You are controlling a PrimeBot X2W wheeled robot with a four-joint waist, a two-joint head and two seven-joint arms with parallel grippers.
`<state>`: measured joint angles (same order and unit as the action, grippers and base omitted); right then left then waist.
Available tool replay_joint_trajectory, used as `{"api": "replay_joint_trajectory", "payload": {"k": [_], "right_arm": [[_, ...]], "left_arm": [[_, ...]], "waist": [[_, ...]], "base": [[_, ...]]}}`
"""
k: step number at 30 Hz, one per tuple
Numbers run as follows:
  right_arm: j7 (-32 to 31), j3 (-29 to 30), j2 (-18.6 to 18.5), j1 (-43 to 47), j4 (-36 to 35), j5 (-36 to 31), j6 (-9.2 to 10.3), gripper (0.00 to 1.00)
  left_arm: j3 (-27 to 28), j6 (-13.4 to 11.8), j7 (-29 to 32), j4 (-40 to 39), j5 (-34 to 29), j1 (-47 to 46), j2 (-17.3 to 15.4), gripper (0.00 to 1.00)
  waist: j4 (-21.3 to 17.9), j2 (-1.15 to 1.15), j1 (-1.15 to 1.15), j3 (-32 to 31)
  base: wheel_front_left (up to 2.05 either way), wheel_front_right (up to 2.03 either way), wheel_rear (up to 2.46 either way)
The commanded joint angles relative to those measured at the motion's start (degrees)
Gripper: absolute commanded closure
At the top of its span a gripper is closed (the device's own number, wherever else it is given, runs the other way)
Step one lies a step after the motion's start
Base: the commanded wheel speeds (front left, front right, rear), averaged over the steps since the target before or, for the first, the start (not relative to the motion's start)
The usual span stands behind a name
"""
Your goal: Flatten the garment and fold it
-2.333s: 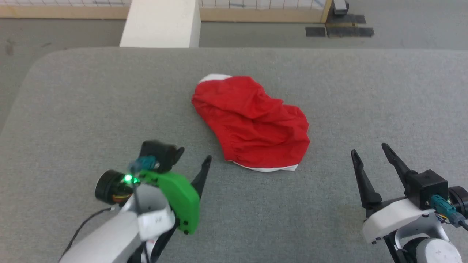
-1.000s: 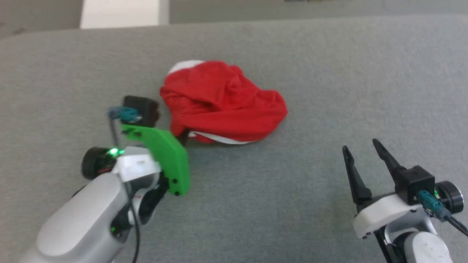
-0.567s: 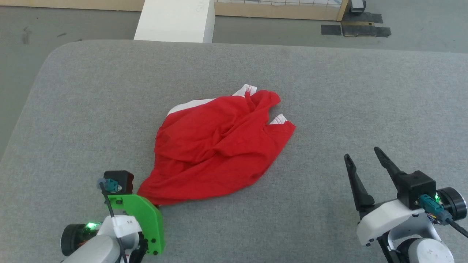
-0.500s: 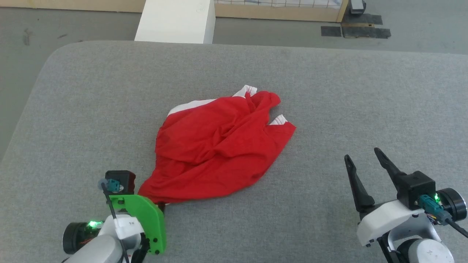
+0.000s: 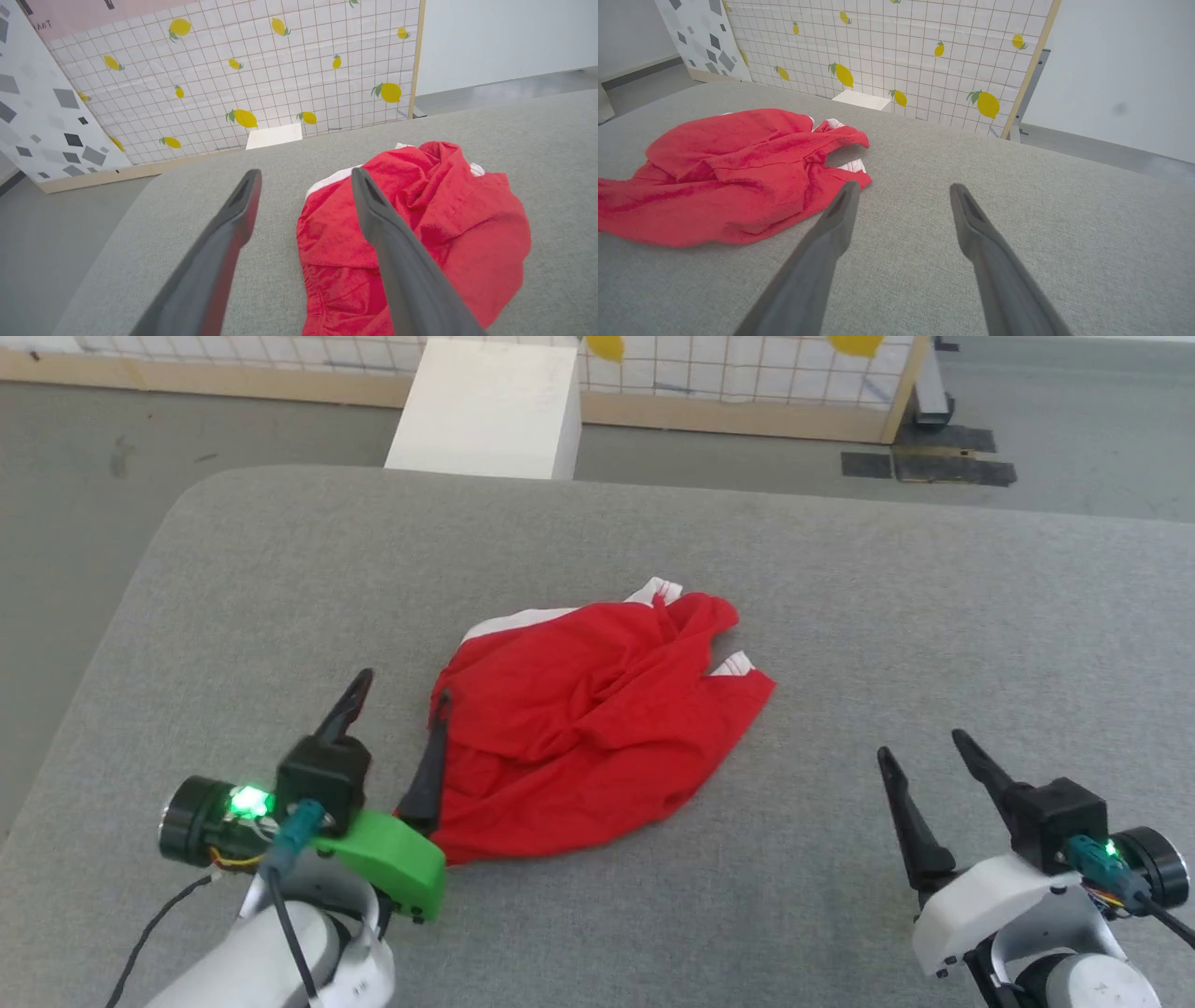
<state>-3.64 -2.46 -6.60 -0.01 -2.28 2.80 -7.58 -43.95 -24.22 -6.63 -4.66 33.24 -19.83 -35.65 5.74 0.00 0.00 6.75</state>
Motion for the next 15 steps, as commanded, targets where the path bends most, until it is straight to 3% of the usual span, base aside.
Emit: {"api": "replay_joint_trajectory", "payload": {"k": [1, 7, 15], "right_arm": [[-0.87, -0.8, -0.84, -0.73, -0.32, 0.78, 0.09, 0.0], [-11.66, -5.61, -7.56, -7.91, 0.47, 5.41, 0.09, 0.0], [-33.88, -14.81, -16.99, -23.66, 6.97, 16.46, 0.09, 0.0]], "left_arm": [[-0.66, 0.36, -1.28, 0.04, -1.52, -0.87, 0.03, 0.0], [-3.38, 0.94, -3.4, 0.86, -5.02, -2.18, 1.78, 0.0], [-4.08, 1.24, -4.62, 2.51, -5.7, -4.37, 4.79, 0.0]], "waist": [[0.93, 0.0, 0.0, 1.01], [4.53, 0.0, 0.0, 5.25], [10.0, 0.0, 0.0, 10.85]], "base": [[0.0, 0.0, 0.0], [0.0, 0.0, 0.0], [0.0, 0.0, 0.0]]}}
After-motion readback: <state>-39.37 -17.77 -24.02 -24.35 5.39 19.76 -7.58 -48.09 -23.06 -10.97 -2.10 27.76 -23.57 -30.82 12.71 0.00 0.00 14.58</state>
